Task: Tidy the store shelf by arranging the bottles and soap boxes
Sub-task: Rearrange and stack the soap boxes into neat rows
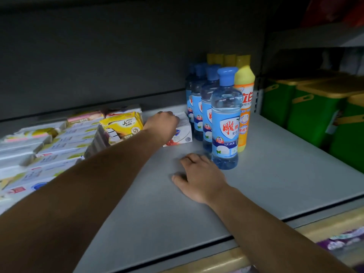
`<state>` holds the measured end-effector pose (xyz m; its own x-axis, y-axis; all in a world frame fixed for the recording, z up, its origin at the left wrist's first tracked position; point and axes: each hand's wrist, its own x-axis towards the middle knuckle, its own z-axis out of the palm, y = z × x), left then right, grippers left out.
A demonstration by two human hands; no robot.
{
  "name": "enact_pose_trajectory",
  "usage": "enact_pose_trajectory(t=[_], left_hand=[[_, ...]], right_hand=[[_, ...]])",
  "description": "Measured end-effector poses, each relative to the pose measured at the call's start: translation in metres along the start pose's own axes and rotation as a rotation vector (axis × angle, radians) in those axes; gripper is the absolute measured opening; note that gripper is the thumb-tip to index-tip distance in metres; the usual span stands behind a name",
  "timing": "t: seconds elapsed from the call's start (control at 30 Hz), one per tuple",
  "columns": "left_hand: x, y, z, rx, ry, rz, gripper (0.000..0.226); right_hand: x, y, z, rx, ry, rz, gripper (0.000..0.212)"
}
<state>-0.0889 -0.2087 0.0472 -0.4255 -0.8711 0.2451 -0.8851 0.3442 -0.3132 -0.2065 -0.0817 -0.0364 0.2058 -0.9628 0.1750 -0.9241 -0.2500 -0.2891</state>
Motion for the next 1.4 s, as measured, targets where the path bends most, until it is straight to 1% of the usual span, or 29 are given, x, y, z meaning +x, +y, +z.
enact_pose_trajectory(t=[0.17, 0.27, 0.33, 0.4, 0.5, 0.6, 0.63, 0.7, 0.77, 0.83, 0.9, 0.97, 1.03, 1.1, 1.17, 1.23, 1.33, 1.4], left_hand=[[0.005, 0.001, 0.004, -0.032, 0.023, -0.019, 0.021], [0.003, 0.000, 0.001, -0.032, -0.003, -0.028, 0.022], [0.001, -0.002, -0.008, -0.050, -0.046, -0.017, 0.028], [-0.004, -0.008, -0.025, -0.119, -0.051, -0.005, 0.033], [-0.022, -0.023, -0.058, -0.250, 0.050, 0.027, 0.038], [-0.052, -0.050, -0.080, -0.319, 0.176, 0.039, 0.037], [-0.062, -0.061, -0.083, -0.338, 0.197, 0.018, 0.037], [-0.077, -0.085, -0.084, -0.360, 0.174, -0.059, 0.041], [-0.085, -0.105, -0.079, -0.358, 0.102, -0.133, 0.047], [-0.088, -0.116, -0.071, -0.320, 0.020, -0.165, 0.050], [-0.086, -0.120, -0.062, -0.261, -0.072, -0.151, 0.052], [-0.082, -0.120, -0.054, -0.212, -0.114, -0.124, 0.051], [-0.080, -0.121, -0.048, -0.184, -0.071, -0.131, 0.051], [-0.080, -0.123, -0.042, -0.206, 0.006, -0.122, 0.053], [-0.081, -0.125, -0.039, -0.265, 0.080, -0.077, 0.052], [-0.082, -0.124, -0.043, -0.326, 0.158, -0.003, 0.049], [-0.084, -0.117, -0.050, -0.475, 0.211, 0.102, 0.047], [-0.087, -0.112, -0.051, -0.552, 0.206, 0.154, 0.047]], right_hand=[[0.000, 0.001, -0.001, 0.012, -0.005, 0.002, 0.063], [0.000, -0.001, -0.003, 0.010, -0.011, 0.000, 0.062], [-0.001, -0.001, -0.004, 0.012, -0.013, 0.000, 0.061], [-0.001, -0.002, -0.006, 0.014, -0.025, 0.007, 0.061], [0.000, -0.004, -0.011, 0.032, -0.048, 0.040, 0.061], [0.006, -0.010, -0.018, 0.064, -0.074, 0.092, 0.058], [0.008, -0.013, -0.021, 0.070, -0.077, 0.102, 0.058], [0.013, -0.020, -0.026, 0.101, -0.069, 0.104, 0.059], [0.021, -0.028, -0.032, 0.163, -0.034, 0.082, 0.059], [0.032, -0.037, -0.035, 0.240, 0.036, 0.056, 0.057], [0.046, -0.046, -0.036, 0.328, 0.118, 0.036, 0.055], [0.060, -0.052, -0.034, 0.429, 0.183, 0.039, 0.056], [0.072, -0.057, -0.030, 0.505, 0.251, 0.038, 0.055], [0.080, -0.058, -0.023, 0.578, 0.333, 0.033, 0.051], [0.083, -0.058, -0.016, 0.646, 0.405, 0.008, 0.052], [0.085, -0.059, -0.014, 0.669, 0.456, -0.060, 0.058], [0.083, -0.060, -0.017, 0.768, 0.458, -0.149, 0.064], [0.081, -0.061, -0.020, 0.855, 0.425, -0.172, 0.055]])
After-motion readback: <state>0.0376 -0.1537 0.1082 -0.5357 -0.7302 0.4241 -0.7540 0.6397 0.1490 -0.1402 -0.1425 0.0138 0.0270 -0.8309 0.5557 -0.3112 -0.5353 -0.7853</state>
